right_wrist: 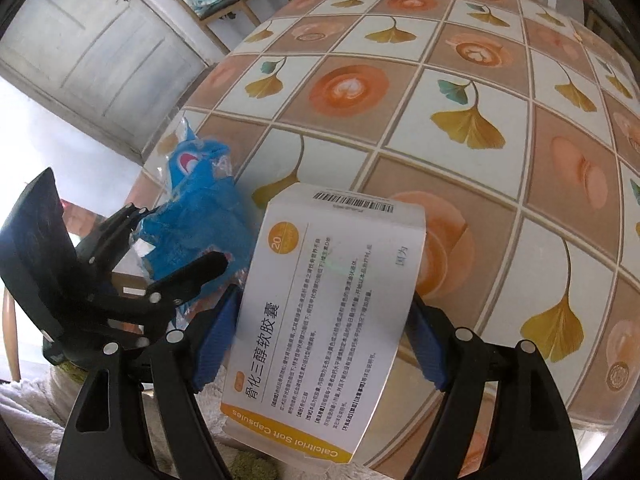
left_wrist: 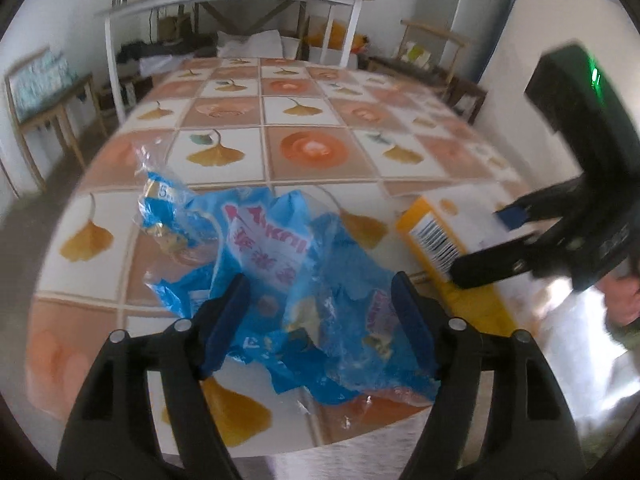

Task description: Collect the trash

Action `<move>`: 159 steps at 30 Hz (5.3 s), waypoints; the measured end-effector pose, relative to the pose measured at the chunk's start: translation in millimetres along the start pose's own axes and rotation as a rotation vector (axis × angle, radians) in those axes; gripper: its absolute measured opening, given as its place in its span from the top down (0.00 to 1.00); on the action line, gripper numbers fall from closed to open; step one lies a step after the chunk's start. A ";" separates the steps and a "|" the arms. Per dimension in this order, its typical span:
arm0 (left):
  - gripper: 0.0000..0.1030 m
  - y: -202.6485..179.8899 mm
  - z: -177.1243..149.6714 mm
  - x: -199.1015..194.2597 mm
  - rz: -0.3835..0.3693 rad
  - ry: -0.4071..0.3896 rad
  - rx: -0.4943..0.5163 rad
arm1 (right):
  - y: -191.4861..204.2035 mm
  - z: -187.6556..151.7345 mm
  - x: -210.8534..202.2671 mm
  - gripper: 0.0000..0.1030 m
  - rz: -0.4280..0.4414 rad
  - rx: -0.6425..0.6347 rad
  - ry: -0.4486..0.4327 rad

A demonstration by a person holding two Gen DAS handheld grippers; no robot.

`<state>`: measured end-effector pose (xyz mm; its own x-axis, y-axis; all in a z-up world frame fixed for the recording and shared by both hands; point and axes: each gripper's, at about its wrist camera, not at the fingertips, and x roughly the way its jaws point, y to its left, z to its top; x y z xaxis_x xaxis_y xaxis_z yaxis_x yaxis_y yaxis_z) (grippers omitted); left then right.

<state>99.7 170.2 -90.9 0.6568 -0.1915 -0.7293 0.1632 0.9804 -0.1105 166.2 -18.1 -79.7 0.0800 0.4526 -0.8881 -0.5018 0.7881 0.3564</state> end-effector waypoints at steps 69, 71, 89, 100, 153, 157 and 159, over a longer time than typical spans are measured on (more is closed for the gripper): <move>0.94 -180.4 113.3 -53.9 -0.293 -0.092 0.118 | -187.9 -159.0 -231.2 0.27 0.156 0.556 -0.607; 0.94 -203.3 126.3 -49.5 -0.369 -0.076 0.133 | -208.2 -189.2 -255.6 0.27 0.105 0.636 -0.678; 0.94 -503.0 154.5 171.0 -0.746 0.610 0.248 | -378.6 -384.7 -225.6 0.27 -0.092 1.245 -0.798; 0.53 -625.4 114.4 316.4 -0.639 0.797 0.217 | -428.5 -425.6 -175.6 0.27 -0.085 1.390 -0.777; 0.22 -193.7 127.3 5.6 -0.430 0.089 0.040 | -527.3 -264.7 -169.1 0.24 -0.412 1.083 -0.471; 0.12 -183.8 106.6 -24.4 -0.385 -0.008 0.010 | -427.8 -266.4 -228.0 0.19 -0.441 0.930 -0.629; 0.12 -182.6 91.1 -31.5 -0.347 -0.034 -0.013 | -364.5 -268.7 -244.2 0.09 -0.436 0.832 -0.703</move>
<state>116.3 -7.0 13.7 0.5879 -0.5147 -0.6241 0.3719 0.8571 -0.3565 98.2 -528.0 -70.7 0.6946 0.0023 -0.7194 0.3830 0.8453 0.3725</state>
